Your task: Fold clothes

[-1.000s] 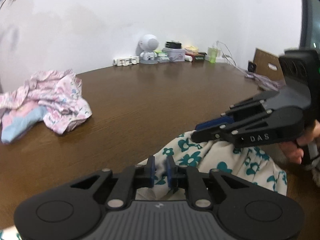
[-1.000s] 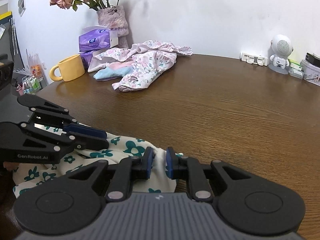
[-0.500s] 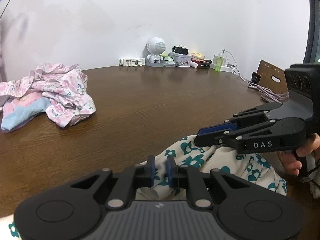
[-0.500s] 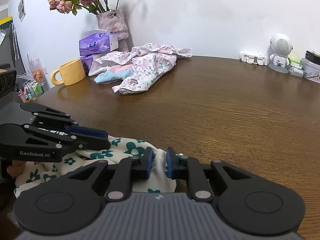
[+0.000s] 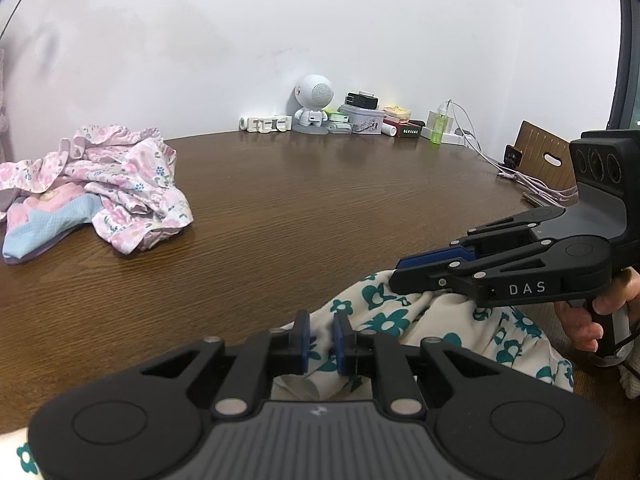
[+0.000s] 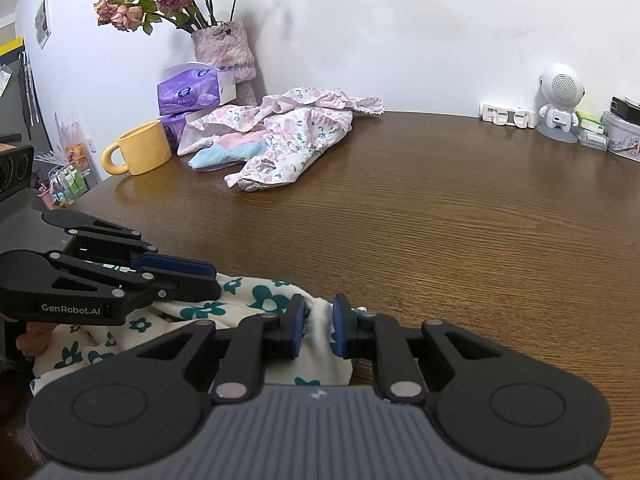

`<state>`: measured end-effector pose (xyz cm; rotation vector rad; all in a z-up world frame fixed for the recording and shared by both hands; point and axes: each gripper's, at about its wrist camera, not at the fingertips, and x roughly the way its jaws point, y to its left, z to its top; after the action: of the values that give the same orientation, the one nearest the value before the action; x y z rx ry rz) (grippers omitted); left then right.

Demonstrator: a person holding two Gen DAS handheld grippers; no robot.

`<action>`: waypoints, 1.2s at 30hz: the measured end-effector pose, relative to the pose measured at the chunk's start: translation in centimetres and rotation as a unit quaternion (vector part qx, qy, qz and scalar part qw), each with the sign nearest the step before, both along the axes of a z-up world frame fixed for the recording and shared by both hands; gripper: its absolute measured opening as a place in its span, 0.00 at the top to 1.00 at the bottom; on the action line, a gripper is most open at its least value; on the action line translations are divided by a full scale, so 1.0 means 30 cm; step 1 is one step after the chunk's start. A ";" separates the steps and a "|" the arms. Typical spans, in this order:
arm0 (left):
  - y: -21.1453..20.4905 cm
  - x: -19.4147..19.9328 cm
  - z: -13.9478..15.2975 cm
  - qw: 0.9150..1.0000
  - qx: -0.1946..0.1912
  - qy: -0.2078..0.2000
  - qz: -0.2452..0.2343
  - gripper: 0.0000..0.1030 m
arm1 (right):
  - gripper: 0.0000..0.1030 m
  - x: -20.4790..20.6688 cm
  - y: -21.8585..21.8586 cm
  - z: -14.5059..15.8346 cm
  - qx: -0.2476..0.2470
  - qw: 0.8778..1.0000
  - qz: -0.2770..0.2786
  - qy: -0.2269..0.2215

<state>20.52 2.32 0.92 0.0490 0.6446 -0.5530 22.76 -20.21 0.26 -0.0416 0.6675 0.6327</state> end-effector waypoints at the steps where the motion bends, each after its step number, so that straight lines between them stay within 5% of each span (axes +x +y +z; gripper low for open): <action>1: 0.001 0.000 0.000 1.000 0.000 0.000 0.000 0.87 | 0.86 0.000 0.000 0.000 0.000 1.000 0.000 0.000; 14: -0.013 -0.008 0.004 1.000 0.015 -0.007 0.005 0.87 | 0.85 0.000 -0.005 0.010 -0.002 1.000 0.000 0.006; 22: -0.021 -0.012 0.002 1.000 0.025 -0.014 0.008 0.87 | 0.82 -0.039 -0.049 0.086 0.038 0.999 -0.016 -0.003; 36: 0.005 -0.014 0.037 0.999 0.024 0.001 0.037 0.88 | 0.82 -0.041 0.004 0.020 -0.012 1.000 -0.013 0.019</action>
<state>20.10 2.46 2.05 0.0697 0.6586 -0.4663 21.53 -20.09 0.86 -0.0437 0.7123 0.6020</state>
